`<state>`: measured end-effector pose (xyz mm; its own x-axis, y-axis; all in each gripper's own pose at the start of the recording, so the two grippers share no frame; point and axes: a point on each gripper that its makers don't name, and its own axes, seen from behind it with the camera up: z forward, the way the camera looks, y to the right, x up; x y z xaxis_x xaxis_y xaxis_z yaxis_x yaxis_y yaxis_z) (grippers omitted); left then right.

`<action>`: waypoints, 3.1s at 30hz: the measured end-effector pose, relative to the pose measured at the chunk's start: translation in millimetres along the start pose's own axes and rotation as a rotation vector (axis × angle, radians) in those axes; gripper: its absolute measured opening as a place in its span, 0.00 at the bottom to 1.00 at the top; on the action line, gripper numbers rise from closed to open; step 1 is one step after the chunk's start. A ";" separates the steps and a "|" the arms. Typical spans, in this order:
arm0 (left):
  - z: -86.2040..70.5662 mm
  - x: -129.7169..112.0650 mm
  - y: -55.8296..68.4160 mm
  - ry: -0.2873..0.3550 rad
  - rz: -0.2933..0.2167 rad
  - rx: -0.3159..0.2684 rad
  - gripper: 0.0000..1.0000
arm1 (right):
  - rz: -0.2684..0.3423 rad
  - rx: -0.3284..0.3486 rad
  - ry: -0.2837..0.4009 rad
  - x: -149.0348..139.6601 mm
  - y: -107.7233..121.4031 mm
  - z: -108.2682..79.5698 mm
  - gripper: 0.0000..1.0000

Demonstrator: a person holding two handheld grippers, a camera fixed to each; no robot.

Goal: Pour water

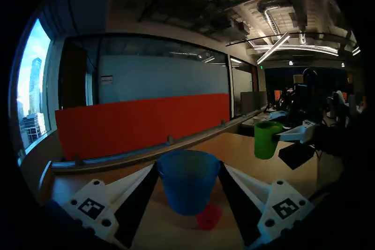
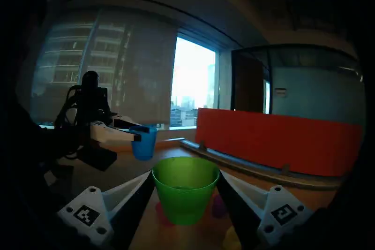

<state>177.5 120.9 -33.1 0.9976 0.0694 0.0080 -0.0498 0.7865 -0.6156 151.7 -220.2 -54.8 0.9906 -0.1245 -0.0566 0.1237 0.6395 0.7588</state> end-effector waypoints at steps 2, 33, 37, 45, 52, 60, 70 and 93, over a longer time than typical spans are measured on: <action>0.5 -7.7 -0.9 -0.016 0.000 0.002 0.89 | 0.002 -0.003 -0.009 -3.4 2.3 -1.5 0.91; 25.9 -116.4 -4.3 -0.328 0.070 -0.040 0.89 | 0.005 0.037 -0.293 -85.5 31.5 12.2 0.92; 26.1 -132.4 -5.7 -0.377 0.081 -0.047 0.89 | 0.011 0.050 -0.340 -100.3 33.1 15.1 0.92; 27.3 -160.0 -9.5 -0.473 0.120 -0.060 0.89 | -0.016 0.070 -0.424 -122.9 36.0 24.0 0.92; 32.1 -183.0 -11.0 -0.542 0.124 -0.075 0.89 | -0.030 0.085 -0.498 -147.0 40.1 29.6 0.92; 36.5 -204.4 -12.5 -0.599 0.118 -0.086 0.89 | -0.033 0.096 -0.545 -165.5 43.8 34.2 0.92; 43.2 -221.1 -12.3 -0.625 0.088 -0.095 0.89 | -0.043 0.110 -0.571 -175.9 43.2 39.9 0.92; 48.2 -240.0 -13.4 -0.626 0.048 -0.107 0.89 | -0.044 0.112 -0.573 -179.2 43.9 47.8 0.92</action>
<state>-63.6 123.3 11.2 0.7751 0.4742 0.4176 -0.0567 0.7104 -0.7015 -23.2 -206.1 19.7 0.7914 -0.5593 0.2467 0.1262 0.5443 0.8293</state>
